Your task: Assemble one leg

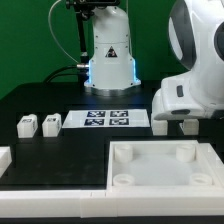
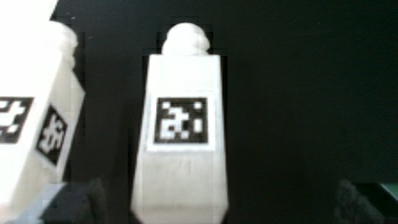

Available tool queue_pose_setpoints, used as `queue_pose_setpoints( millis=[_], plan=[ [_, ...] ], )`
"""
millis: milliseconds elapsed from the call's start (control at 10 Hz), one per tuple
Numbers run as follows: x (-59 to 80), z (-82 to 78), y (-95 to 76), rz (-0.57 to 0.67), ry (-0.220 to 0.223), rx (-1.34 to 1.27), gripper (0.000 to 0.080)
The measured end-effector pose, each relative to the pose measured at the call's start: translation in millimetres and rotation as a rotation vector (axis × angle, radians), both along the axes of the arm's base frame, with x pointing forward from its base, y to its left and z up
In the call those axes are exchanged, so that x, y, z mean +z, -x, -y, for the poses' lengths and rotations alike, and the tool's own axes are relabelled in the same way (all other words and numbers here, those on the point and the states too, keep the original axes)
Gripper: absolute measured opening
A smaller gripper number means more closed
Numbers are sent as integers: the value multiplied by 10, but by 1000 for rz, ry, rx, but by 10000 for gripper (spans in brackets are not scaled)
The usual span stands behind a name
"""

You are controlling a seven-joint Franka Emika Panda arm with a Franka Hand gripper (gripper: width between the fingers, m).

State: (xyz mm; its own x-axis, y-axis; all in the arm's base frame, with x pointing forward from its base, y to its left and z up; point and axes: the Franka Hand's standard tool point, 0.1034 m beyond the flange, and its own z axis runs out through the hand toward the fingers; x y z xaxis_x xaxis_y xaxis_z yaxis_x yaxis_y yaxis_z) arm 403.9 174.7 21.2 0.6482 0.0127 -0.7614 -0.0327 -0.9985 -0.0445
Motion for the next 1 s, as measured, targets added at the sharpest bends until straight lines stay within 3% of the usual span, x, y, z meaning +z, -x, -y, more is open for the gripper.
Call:
queue_pose_setpoints(
  millis=[300,700,900,1000],
  plan=[
    [-124,-35,173,-45,35,-9,649],
    [-149,-41,185,-38,17,9,619],
    [-149,-41,185,-38,17,9,288],
    [-149,-41,185,-38,17,9,290]
  ],
)
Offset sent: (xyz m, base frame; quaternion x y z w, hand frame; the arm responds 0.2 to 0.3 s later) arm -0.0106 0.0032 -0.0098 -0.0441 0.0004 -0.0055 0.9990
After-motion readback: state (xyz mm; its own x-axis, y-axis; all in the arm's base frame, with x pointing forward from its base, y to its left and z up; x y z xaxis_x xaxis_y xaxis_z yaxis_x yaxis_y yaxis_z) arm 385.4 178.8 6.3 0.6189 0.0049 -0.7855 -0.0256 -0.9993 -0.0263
